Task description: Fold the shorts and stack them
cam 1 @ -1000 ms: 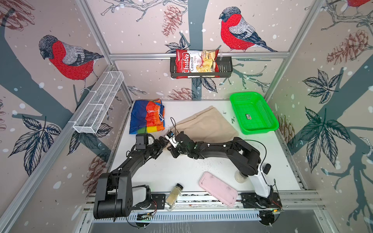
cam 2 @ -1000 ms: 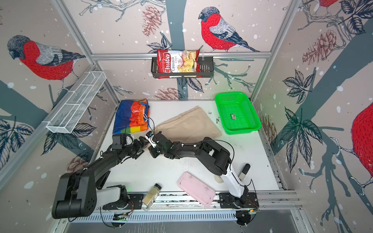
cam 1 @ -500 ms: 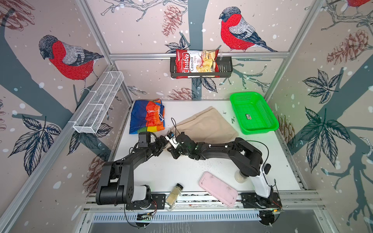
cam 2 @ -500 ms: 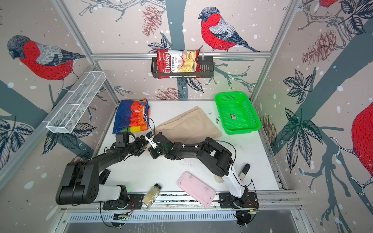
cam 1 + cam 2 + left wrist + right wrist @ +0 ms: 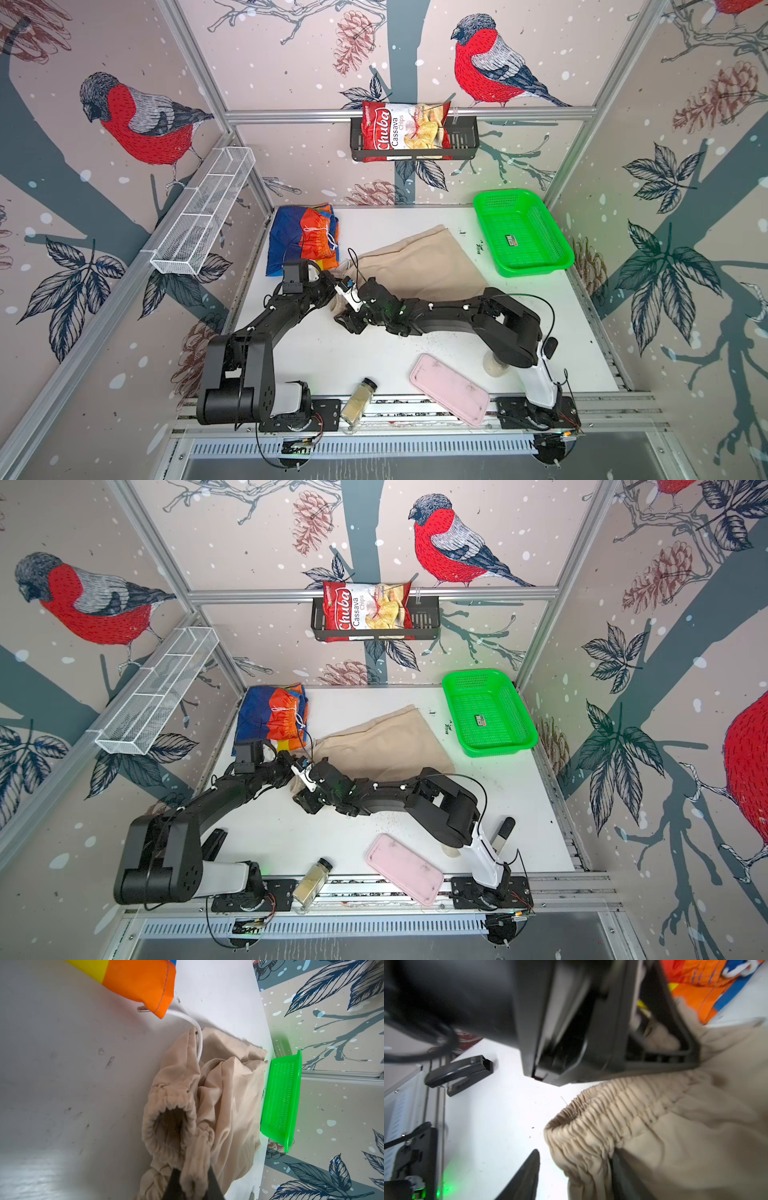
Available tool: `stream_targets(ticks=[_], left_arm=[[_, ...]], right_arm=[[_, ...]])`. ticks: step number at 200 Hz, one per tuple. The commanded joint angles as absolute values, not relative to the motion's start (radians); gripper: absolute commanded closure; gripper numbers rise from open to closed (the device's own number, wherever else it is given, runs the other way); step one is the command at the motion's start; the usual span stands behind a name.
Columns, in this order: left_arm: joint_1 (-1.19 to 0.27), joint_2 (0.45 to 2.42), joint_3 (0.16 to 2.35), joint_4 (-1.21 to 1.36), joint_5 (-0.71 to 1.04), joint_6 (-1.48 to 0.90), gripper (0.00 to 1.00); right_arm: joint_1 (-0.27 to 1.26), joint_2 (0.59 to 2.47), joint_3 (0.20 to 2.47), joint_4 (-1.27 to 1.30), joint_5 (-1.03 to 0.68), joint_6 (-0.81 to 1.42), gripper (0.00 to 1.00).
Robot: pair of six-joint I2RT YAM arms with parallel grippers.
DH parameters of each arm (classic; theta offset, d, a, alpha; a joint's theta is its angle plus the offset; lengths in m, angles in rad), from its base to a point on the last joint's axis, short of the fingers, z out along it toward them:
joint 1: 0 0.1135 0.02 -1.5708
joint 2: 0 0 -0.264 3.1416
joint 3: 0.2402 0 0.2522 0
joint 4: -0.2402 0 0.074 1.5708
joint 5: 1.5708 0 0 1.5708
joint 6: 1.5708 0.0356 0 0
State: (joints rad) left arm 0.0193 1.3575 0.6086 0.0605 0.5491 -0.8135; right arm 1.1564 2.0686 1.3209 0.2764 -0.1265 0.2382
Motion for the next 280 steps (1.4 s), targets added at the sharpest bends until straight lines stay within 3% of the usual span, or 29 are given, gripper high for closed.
stream_targets(ticks=[1, 33, 50, 63, 100, 143, 188, 224, 253, 280], left_arm=[[0.020, 1.337, 0.620, 0.006, 0.541, -0.750, 1.00], [0.021, 1.321, 0.688, -0.126, 0.499, -0.664, 1.00], [0.021, 1.315, 0.744, -0.215, 0.474, -0.617, 1.00], [0.021, 1.308, 0.796, -0.276, 0.455, -0.584, 1.00], [0.023, 1.300, 0.959, -0.422, 0.402, -0.522, 1.00], [0.025, 1.331, 1.070, -0.476, 0.417, -0.524, 1.00], [0.024, 1.344, 1.121, -0.501, 0.420, -0.531, 1.00], [0.024, 1.338, 1.114, -0.502, 0.410, -0.521, 1.00], [0.023, 1.352, 1.107, -0.486, 0.423, -0.499, 1.00], [0.024, 1.356, 1.116, -0.501, 0.392, -0.467, 1.00]], right_arm=[[1.138, 1.998, 1.292, 0.280, -0.124, 0.262, 0.40], [1.087, 1.810, 1.158, 0.269, -0.097, 0.272, 0.36], [1.011, 1.743, 1.098, 0.244, -0.096, 0.317, 0.39], [0.950, 1.730, 1.063, 0.225, -0.100, 0.349, 0.46], [0.891, 1.828, 1.055, 0.165, -0.089, 0.404, 0.81], [0.979, 2.066, 1.213, 0.158, -0.162, 0.439, 0.89], [1.022, 2.187, 1.338, 0.208, -0.233, 0.477, 0.91], [0.966, 2.087, 1.303, 0.181, -0.198, 0.431, 0.90], [0.887, 1.960, 1.216, 0.174, -0.143, 0.415, 0.82], [0.828, 1.858, 1.138, 0.180, -0.088, 0.418, 0.80]])
